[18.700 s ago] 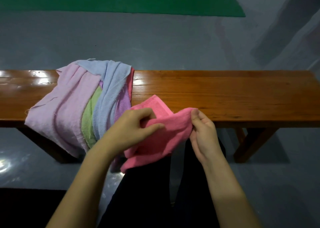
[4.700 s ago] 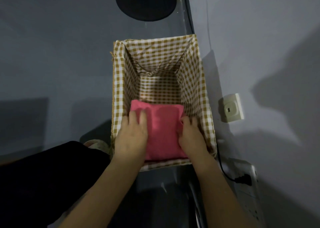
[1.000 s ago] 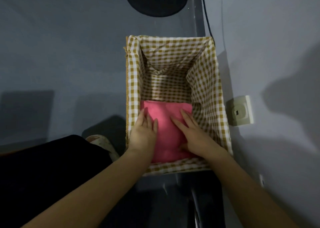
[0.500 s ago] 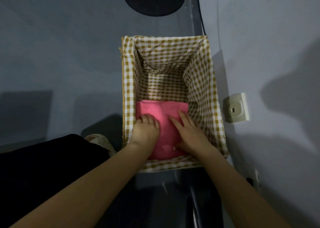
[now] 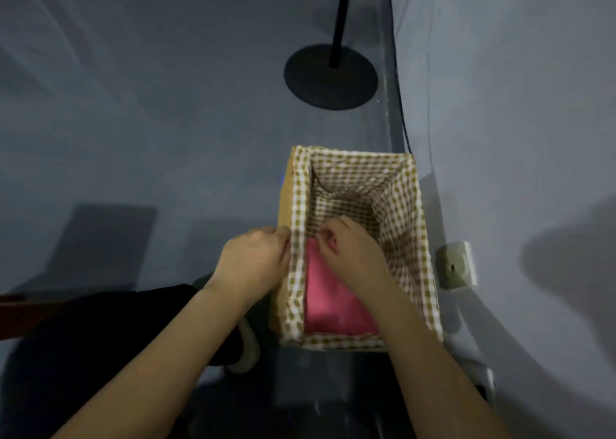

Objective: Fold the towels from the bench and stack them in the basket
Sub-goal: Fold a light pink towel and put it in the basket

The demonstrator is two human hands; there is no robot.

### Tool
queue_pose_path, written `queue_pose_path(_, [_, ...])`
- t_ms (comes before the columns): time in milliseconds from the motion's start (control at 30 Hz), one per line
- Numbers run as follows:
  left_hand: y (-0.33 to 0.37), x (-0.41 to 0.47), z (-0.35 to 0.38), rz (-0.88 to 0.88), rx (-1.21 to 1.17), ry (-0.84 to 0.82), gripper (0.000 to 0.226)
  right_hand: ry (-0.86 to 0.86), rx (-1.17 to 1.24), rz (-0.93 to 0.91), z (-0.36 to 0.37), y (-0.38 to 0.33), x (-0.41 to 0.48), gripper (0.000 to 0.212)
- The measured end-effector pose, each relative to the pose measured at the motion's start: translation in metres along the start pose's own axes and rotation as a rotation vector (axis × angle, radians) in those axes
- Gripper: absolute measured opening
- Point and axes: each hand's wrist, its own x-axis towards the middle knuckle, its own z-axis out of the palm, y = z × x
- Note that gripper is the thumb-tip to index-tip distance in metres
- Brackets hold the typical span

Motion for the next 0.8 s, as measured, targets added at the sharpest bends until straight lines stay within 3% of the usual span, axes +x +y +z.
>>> queue_pose_path(300, [-0.114, -0.109, -0.107, -0.316, 0.071, 0.179, 0.021, -0.034, -0.012, -0.300, 0.010, -0.175, 0.010, 0.032])
queue_pose_path(533, [-0.197, -0.255, -0.168, -0.633, 0.160, 0.246, 0.025, -0.212, 0.004, -0.694, 0.052, -0.349, 0.000, 0.028])
queue_pose_path(800, [-0.210, -0.439, -0.195, -1.133, 0.196, 0.322, 0.026, -0.493, 0.007, -1.114, 0.108, -0.509, -0.094, 0.031])
